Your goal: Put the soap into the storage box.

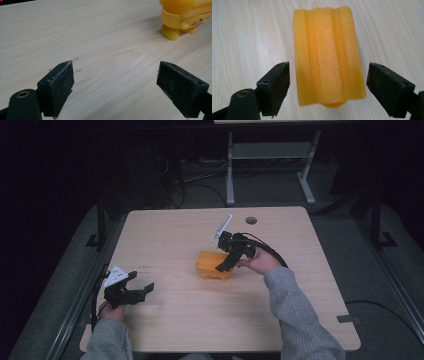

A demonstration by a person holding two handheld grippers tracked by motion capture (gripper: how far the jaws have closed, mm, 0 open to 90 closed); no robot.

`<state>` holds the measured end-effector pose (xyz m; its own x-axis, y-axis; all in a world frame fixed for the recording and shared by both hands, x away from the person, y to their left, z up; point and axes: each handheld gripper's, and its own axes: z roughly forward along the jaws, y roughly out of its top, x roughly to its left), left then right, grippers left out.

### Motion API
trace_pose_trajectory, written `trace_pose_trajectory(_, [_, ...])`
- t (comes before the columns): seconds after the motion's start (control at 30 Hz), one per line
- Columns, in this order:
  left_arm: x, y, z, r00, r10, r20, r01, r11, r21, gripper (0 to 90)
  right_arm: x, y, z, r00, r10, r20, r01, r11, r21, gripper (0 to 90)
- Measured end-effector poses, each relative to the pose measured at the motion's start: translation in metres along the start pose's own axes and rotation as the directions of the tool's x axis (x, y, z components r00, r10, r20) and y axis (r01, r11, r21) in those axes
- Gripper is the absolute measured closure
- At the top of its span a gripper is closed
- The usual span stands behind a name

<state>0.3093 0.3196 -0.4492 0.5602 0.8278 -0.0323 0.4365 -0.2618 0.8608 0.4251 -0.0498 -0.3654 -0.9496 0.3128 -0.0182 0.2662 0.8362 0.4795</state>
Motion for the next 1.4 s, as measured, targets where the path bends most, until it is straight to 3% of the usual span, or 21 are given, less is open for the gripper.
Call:
trace_pose_trajectory(0.27, [0.000,0.000,0.000,1.0000,0.003,0.000,-0.003,1.0000,-0.003,13.8,0.000,-0.014,-0.006,0.9995,0.028,0.010,-0.028,1.000,-0.003,18.1])
trace_pose_trajectory(0.53, [0.000,0.000,0.001,1.0000,0.000,-0.001,0.000,1.0000,-0.004,13.9,0.004,-0.030,-0.017,0.9980,0.061,0.014,-0.060,0.997,-0.048,18.1])
trace_pose_trajectory(0.9, [0.000,0.000,0.001,1.0000,0.009,-0.001,-0.009,0.9999,0.010,13.8,0.004,-0.060,-0.022,0.9918,0.127,0.014,-0.126,0.990,-0.057,17.8])
trace_pose_trajectory(1.13, [-0.001,-0.001,0.001,1.0000,0.006,-0.002,-0.006,0.9999,0.009,13.8,0.009,-0.076,-0.025,0.9897,0.141,0.027,-0.139,0.989,-0.049,19.6])
trace_pose_trajectory(1.4, [-0.002,-0.001,0.002,1.0000,0.007,-0.004,-0.006,0.9999,0.012,13.8,0.014,-0.101,-0.026,0.9817,0.187,0.037,-0.185,0.982,-0.048,18.8])
